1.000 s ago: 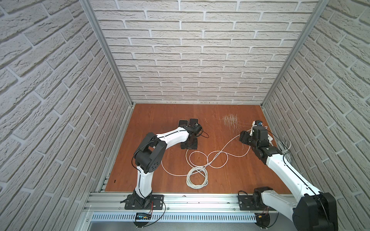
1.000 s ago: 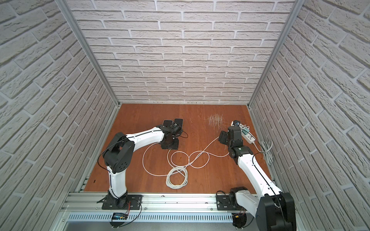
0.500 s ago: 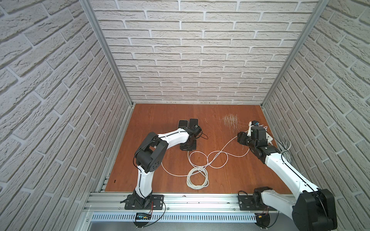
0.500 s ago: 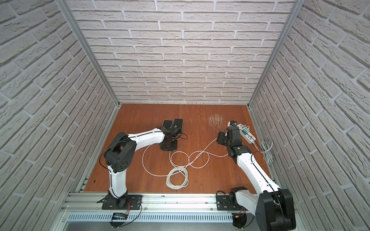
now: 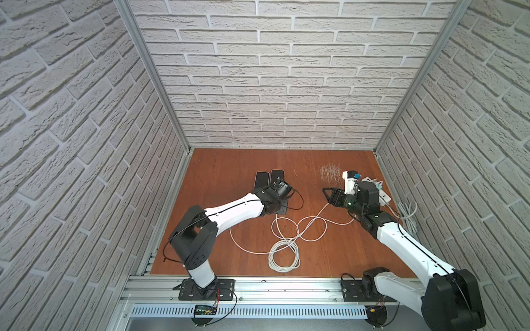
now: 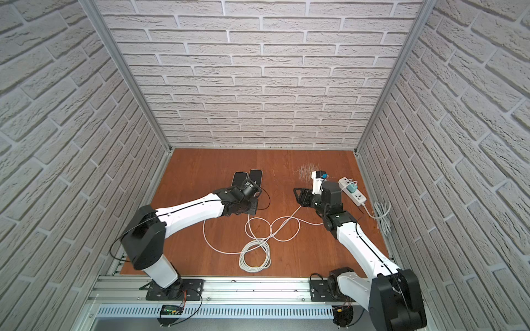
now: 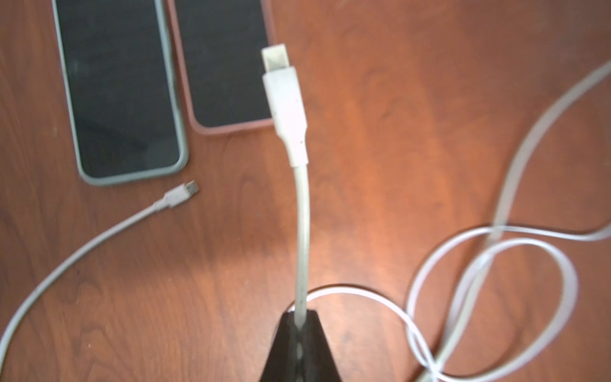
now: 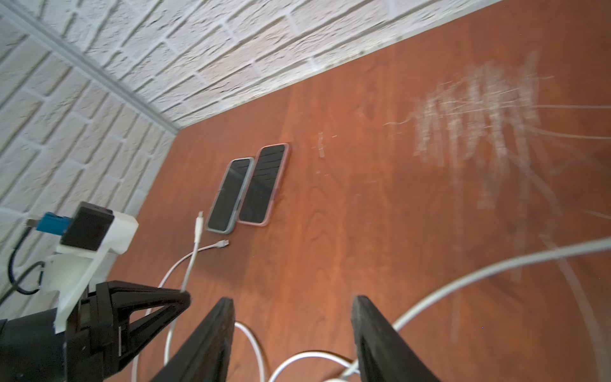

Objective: Plug the charging cable into the phone
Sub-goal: Pick up the charging cable from the center of the board.

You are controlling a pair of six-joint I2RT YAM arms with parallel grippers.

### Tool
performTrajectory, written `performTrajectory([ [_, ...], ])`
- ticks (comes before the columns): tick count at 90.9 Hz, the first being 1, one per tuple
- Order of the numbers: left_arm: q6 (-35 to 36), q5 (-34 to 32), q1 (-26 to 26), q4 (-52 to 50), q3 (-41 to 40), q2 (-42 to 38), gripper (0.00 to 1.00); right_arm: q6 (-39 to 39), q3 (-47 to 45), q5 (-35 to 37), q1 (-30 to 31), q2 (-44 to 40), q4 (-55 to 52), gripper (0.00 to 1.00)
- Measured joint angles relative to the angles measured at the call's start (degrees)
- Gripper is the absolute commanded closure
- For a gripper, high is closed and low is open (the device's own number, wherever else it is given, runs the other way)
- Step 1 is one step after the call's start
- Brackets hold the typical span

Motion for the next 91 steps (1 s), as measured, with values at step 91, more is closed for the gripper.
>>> performTrajectory([
  [91, 9.09, -0.33, -2.78, 25.92, -16.22, -7.82, 1.0, 11.17, 1.4, -13.68, 13.03, 24.37, 34.42, 0.55],
])
